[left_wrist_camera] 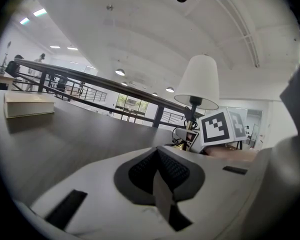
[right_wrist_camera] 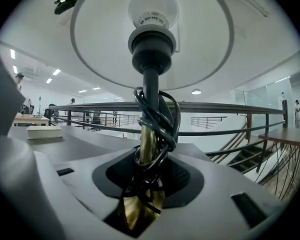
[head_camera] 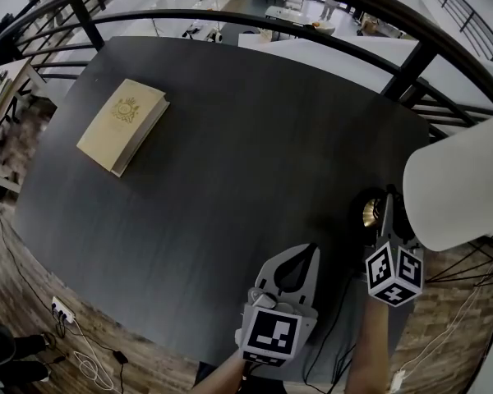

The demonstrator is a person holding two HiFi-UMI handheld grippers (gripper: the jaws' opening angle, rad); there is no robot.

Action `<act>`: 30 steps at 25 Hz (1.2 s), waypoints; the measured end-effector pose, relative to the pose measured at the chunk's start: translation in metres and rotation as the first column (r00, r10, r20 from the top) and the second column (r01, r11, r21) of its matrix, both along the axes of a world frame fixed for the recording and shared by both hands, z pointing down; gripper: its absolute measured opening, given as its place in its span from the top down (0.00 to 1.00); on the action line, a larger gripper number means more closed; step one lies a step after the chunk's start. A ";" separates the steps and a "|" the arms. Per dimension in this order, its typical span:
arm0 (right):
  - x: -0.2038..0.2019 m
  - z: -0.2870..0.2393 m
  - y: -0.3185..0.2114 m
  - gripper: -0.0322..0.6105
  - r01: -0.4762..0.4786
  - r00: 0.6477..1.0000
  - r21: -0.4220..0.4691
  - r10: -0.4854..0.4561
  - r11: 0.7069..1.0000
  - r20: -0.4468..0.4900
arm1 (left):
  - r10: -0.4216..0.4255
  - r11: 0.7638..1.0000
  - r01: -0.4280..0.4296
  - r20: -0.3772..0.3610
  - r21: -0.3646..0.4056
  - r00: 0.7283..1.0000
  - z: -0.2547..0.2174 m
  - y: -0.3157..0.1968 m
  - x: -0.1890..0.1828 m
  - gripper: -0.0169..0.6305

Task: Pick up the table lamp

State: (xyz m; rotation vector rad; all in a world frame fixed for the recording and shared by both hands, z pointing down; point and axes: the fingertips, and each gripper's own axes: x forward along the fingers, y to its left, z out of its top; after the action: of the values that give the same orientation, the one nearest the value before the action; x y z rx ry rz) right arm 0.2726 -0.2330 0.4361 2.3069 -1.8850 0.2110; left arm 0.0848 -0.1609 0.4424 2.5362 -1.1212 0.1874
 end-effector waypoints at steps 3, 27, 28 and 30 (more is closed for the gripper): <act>-0.001 -0.001 -0.001 0.72 0.011 1.000 0.022 -0.011 1.000 -0.006 | 0.001 1.000 -0.001 -0.004 -0.005 1.000 0.003 0.000 0.001 0.95; -0.004 -0.012 0.000 0.77 0.086 0.996 0.077 -0.086 0.993 0.002 | 0.082 0.996 -0.083 -0.033 -0.022 0.996 0.008 -0.014 0.033 0.95; -0.005 -0.011 0.000 0.77 0.087 0.996 0.076 -0.088 0.993 0.002 | 0.106 0.994 -0.108 -0.061 -0.024 0.992 0.003 -0.017 0.039 0.95; -0.005 -0.010 0.000 0.77 0.090 0.996 0.075 -0.091 0.993 0.004 | 0.157 0.987 -0.161 -0.131 -0.020 0.979 -0.012 -0.021 0.053 0.95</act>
State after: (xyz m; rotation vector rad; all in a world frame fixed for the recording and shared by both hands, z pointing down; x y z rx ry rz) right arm 0.2680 -0.2327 0.4257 2.2637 -2.0289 0.1403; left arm 0.1373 -0.1817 0.4307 2.5705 -0.8609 0.0795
